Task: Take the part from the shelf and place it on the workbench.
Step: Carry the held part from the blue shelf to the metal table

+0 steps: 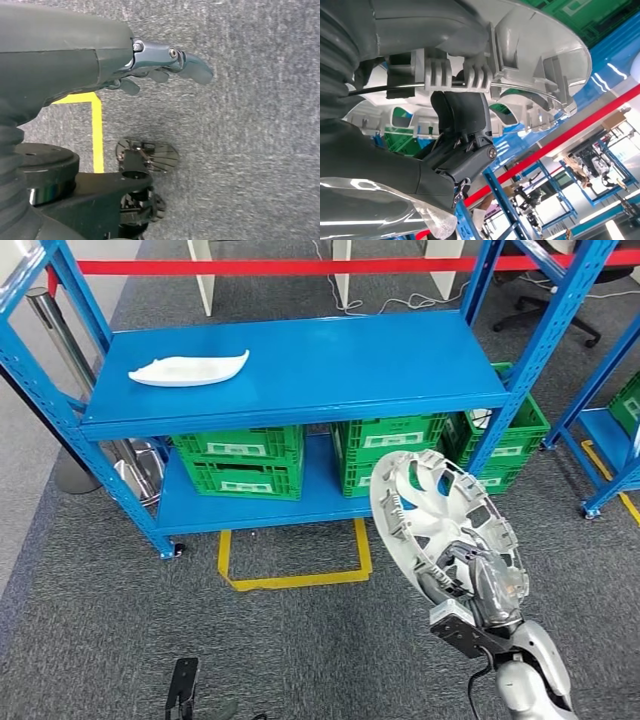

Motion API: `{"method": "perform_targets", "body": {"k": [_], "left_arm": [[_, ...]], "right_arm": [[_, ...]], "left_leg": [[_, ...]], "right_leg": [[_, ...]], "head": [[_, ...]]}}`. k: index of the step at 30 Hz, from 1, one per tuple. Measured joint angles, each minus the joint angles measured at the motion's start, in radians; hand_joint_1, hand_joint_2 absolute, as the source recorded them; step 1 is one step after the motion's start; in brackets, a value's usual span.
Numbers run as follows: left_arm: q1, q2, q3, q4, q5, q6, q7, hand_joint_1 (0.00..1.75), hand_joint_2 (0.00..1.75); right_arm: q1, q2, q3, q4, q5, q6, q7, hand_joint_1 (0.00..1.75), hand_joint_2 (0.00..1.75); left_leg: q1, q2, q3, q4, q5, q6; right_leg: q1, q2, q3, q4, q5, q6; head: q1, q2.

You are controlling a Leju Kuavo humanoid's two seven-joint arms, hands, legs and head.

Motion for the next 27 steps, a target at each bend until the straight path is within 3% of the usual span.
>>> {"method": "perform_targets", "body": {"k": [1,3,5,6,9,11,13,14,15,16,17,19,21,23,25,27], "left_arm": [[0.000,0.000,0.000,0.000,0.000,0.000,0.002,0.00,1.75],[0.000,0.000,0.000,0.000,0.000,0.000,0.004,0.00,1.75],[-0.001,0.000,-0.001,0.000,-0.002,-0.001,0.005,0.00,1.75],[-0.003,0.000,-0.001,0.000,-0.003,-0.001,0.005,0.00,1.75],[-0.005,0.002,-0.003,0.000,-0.007,-0.001,0.010,0.00,1.75],[-0.006,0.005,-0.003,0.000,-0.007,0.000,0.013,0.00,1.75],[-0.007,0.008,-0.004,0.000,-0.007,0.000,0.016,0.00,1.75],[-0.007,0.010,-0.004,0.000,-0.007,0.000,0.018,0.00,1.75],[-0.007,0.010,-0.004,0.000,-0.007,0.000,0.020,0.00,1.75],[-0.007,0.011,-0.004,0.000,-0.007,-0.001,0.022,0.00,1.75],[-0.007,0.011,-0.004,0.000,-0.008,-0.001,0.023,0.00,1.75],[-0.009,0.013,-0.004,0.000,-0.008,-0.001,0.023,0.00,1.75],[-0.013,0.015,-0.005,0.000,-0.008,-0.002,0.023,0.00,1.75],[-0.015,0.018,-0.005,0.000,-0.008,-0.002,0.023,0.00,1.75],[-0.016,0.020,-0.005,0.000,-0.008,-0.002,0.025,0.00,1.75],[-0.018,0.020,-0.005,0.000,-0.008,-0.002,0.025,0.00,1.75]], "right_arm": [[0.000,0.000,0.000,0.000,0.001,0.000,0.000,1.75,1.75],[-0.002,0.000,0.001,0.000,0.005,0.000,0.000,1.75,1.75],[-0.002,0.000,0.002,-0.001,0.012,-0.002,0.000,1.75,1.75],[0.000,0.000,0.002,-0.002,0.018,-0.004,0.001,1.75,1.75],[0.004,0.000,0.005,-0.003,0.030,-0.013,0.004,1.75,1.75],[0.003,-0.001,0.005,-0.003,0.033,-0.018,0.007,1.75,1.75],[0.003,-0.001,0.005,-0.003,0.035,-0.022,0.007,1.75,1.75],[0.004,-0.002,0.005,-0.003,0.036,-0.023,0.008,1.75,1.75],[0.005,-0.002,0.005,-0.003,0.036,-0.024,0.008,1.75,1.75],[0.006,-0.002,0.005,-0.003,0.036,-0.024,0.009,1.75,1.75],[0.008,-0.002,0.005,-0.004,0.036,-0.024,0.009,1.75,1.75],[0.011,-0.002,0.006,-0.007,0.036,-0.025,0.010,1.75,1.75],[0.014,-0.003,0.007,-0.010,0.036,-0.025,0.010,1.75,1.75],[0.016,-0.004,0.008,-0.013,0.036,-0.026,0.010,1.75,1.75],[0.015,-0.005,0.011,-0.018,0.036,-0.026,0.010,1.75,1.75],[0.017,-0.008,0.014,-0.021,0.036,-0.027,0.010,1.75,1.75]], "left_leg": [[0.000,0.000,-0.010,0.003,0.006,-0.001],[0.000,-0.001,-0.028,0.011,0.015,-0.007],[-0.003,-0.004,-0.043,0.023,0.022,-0.017],[-0.004,-0.006,-0.050,0.027,0.027,-0.023],[-0.004,-0.013,-0.065,0.039,0.031,-0.039],[0.000,-0.014,-0.090,0.099,-0.016,-0.052],[0.008,-0.012,-0.133,0.223,-0.086,-0.066],[0.012,-0.012,-0.150,0.277,-0.106,-0.071],[0.015,-0.011,-0.154,0.305,-0.110,-0.074],[0.018,-0.009,-0.141,0.293,-0.094,-0.075],[0.019,-0.005,-0.114,0.249,-0.065,-0.074],[0.013,0.027,-0.044,0.119,-0.014,-0.064],[0.000,0.055,-0.012,0.046,-0.004,-0.050],[-0.005,0.045,-0.013,0.031,-0.008,-0.036],[-0.001,0.024,-0.013,0.018,-0.003,-0.021],[0.003,0.002,-0.014,0.011,0.004,-0.010]], "right_leg": [[0.000,0.000,0.019,-0.011,0.024,0.001],[0.000,0.001,0.105,-0.126,0.071,-0.001],[0.001,0.007,0.186,-0.247,0.072,-0.004],[0.002,0.010,0.202,-0.274,0.063,-0.006],[-0.001,0.002,0.198,-0.285,0.067,-0.022],[-0.006,-0.010,0.193,-0.288,0.076,-0.037],[-0.005,-0.024,0.187,-0.287,0.080,-0.044],[-0.004,-0.031,0.185,-0.286,0.081,-0.045],[-0.004,-0.039,0.184,-0.285,0.082,-0.046],[-0.004,-0.047,0.183,-0.284,0.082,-0.046],[-0.004,-0.056,0.183,-0.283,0.081,-0.045],[-0.002,-0.073,0.184,-0.282,0.080,-0.040],[0.002,-0.092,0.183,-0.283,0.080,-0.031],[0.003,-0.111,0.181,-0.284,0.080,-0.018],[0.000,-0.089,0.169,-0.266,0.059,-0.009],[-0.002,-0.033,0.122,-0.172,0.006,-0.007]], "head": [[0.000,0.000],[0.000,0.000],[-0.001,0.000],[-0.001,0.000],[-0.001,0.000],[-0.007,0.000],[-0.013,0.000],[-0.013,0.000],[-0.013,0.000],[-0.013,0.000],[-0.013,0.000],[-0.013,0.000],[-0.012,0.000],[-0.012,0.000],[-0.011,0.000],[-0.007,0.000]]}}
